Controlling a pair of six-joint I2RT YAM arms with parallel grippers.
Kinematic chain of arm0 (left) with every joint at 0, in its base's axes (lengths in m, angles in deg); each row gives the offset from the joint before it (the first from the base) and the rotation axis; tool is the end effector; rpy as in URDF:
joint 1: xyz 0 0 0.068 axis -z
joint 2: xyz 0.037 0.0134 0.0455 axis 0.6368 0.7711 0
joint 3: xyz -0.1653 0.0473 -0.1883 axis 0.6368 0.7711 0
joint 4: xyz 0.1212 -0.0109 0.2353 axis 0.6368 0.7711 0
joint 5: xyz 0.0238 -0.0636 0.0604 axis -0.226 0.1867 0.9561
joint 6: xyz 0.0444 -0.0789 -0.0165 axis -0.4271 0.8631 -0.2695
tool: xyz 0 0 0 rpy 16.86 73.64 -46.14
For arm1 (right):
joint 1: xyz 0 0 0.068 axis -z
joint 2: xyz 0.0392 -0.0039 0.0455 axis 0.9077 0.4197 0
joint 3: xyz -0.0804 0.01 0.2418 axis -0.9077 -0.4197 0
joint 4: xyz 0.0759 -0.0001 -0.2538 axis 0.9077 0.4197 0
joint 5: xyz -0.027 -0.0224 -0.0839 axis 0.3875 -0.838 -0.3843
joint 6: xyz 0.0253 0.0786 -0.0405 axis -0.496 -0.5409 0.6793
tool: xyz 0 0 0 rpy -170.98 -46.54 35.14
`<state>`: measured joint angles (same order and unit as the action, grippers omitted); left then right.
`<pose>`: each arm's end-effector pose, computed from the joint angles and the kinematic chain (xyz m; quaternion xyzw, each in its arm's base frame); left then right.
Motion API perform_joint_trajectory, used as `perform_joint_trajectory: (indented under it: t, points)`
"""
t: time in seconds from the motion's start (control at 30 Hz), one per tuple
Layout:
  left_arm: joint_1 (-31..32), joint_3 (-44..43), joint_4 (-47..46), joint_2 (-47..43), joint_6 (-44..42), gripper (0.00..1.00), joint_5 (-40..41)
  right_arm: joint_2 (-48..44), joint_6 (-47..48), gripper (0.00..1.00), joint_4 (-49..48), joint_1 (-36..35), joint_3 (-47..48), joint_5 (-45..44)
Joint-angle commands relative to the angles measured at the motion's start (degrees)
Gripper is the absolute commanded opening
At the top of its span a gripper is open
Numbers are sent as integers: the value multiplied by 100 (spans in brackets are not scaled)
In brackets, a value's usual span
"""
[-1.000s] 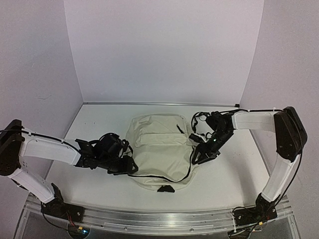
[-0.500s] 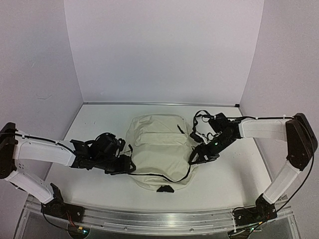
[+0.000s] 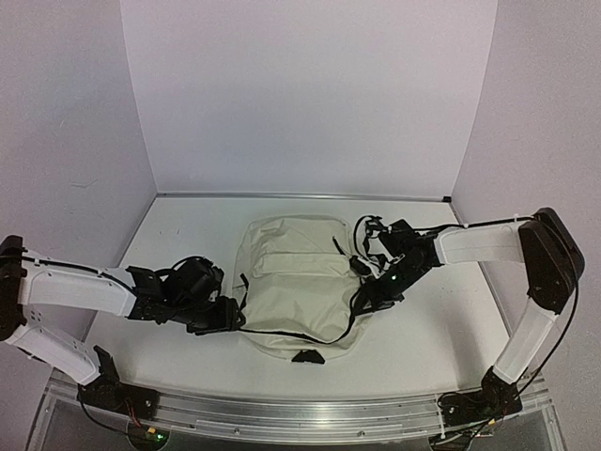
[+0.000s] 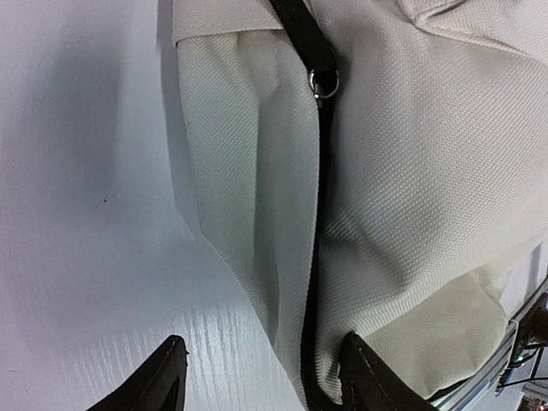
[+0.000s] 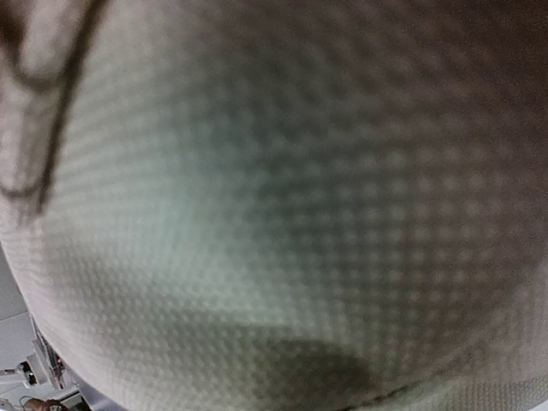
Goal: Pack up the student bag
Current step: Adjust the student bag at the center of the board.
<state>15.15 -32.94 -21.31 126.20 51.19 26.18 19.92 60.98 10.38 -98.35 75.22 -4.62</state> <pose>0.1654 -0.2263 0.1102 0.0045 0.9532 -0.2289 0.1976 0.2582 0.2297 0.1086 -0.2799 0.8866 0.3623 0.0657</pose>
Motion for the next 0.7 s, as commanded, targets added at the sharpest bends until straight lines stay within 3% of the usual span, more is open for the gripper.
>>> perform_joint_trajectory:
  t: [0.0, 0.4, 0.6, 0.67]
  points:
    - [6, -193, -113, 297, -226, 55, -34, -139, -15, 0, -110, -34, 289, -376]
    - [-453, -297, 291, -469, -751, 2, 293, -1425, 139, 0, 451, 673, 438, -444]
    - [-820, -254, 311, -678, -1054, 0, 283, -1346, 373, 0, 512, 848, 337, -745]
    - [-908, -264, 172, -572, -1124, 0, 197, -1163, 350, 0, 490, 852, 290, -471]
